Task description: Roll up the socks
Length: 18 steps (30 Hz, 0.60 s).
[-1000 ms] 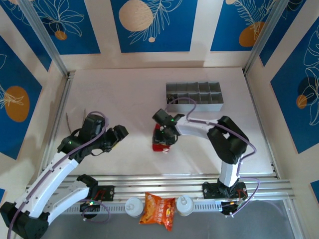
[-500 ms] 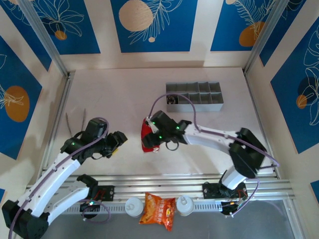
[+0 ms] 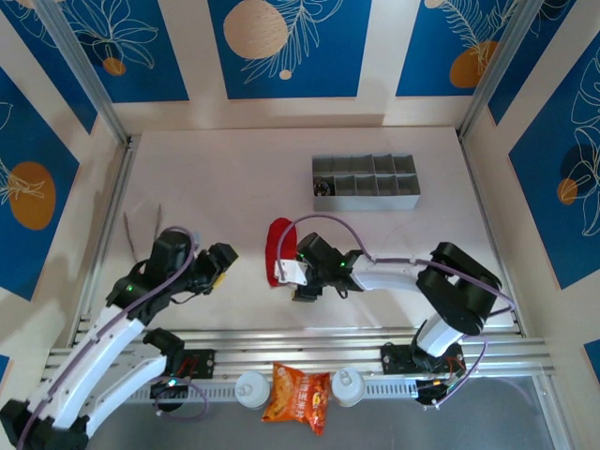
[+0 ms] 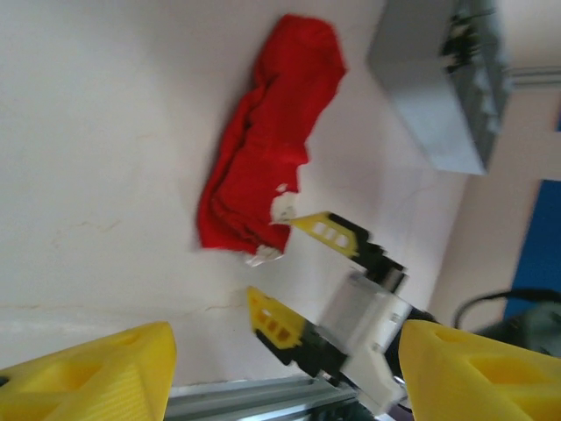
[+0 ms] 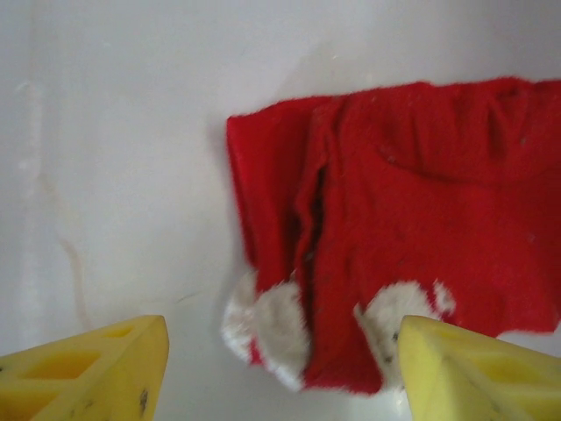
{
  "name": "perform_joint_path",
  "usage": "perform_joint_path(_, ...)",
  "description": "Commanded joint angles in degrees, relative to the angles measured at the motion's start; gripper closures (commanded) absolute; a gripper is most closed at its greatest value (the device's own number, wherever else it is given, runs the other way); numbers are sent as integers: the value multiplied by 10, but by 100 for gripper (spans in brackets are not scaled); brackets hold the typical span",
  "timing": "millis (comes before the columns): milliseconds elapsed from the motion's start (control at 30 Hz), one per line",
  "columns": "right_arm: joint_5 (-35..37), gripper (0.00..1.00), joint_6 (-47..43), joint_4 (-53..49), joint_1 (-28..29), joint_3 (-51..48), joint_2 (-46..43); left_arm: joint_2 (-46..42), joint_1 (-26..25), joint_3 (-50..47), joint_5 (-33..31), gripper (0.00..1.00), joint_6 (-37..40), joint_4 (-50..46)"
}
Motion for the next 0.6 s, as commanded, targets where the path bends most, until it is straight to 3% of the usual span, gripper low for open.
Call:
perform_joint_path(0,8,32,-48,21,-3,34,31,-51,0,-24,-38,33,-20,25)
perform_joint_path(300,7,54,-15,-35,-4,72,80,-72,0,-58,-30,34,-49,29)
perform_joint_path(567,-29,92,52,-81,2,108,91,42,-2,-103,34,33,-155,136)
